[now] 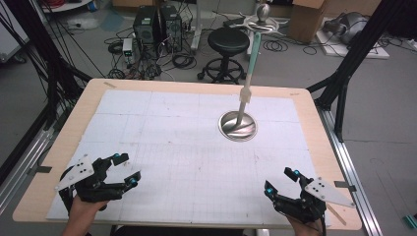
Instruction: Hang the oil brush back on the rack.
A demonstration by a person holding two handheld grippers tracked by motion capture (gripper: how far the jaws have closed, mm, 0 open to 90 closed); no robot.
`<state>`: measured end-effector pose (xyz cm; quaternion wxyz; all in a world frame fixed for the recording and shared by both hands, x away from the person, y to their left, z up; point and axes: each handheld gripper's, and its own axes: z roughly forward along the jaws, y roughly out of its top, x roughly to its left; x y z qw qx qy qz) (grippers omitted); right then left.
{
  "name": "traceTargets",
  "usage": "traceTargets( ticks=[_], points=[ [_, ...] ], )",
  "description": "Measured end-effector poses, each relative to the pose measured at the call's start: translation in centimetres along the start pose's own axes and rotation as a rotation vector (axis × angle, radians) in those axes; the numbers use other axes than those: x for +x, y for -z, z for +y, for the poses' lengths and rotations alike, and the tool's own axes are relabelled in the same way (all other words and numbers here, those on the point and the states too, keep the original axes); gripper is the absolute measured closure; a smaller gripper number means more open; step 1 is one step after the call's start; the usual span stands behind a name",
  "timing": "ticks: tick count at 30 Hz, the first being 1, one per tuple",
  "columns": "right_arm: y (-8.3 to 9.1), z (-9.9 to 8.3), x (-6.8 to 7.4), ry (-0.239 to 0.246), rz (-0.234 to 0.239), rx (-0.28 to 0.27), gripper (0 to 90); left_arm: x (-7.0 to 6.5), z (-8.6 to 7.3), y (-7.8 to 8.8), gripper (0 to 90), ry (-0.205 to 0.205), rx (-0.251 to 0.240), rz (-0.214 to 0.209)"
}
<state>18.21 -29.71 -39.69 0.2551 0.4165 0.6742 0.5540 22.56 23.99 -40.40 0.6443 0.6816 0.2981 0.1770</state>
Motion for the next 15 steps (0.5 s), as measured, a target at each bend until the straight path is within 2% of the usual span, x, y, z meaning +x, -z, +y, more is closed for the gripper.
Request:
traceTargets(
  ticks=[10,15],
  points=[
    [0.10,-0.01,0.04,0.000,-0.006,0.006,16.9,0.06,-0.11,-0.12,21.6,0.006,0.003,0.004],
    [0.22,-0.07,-0.24,-0.007,-0.011,-0.001,16.9,0.08,-0.07,-0.25,21.5,0.026,-0.012,-0.004]
  ],
)
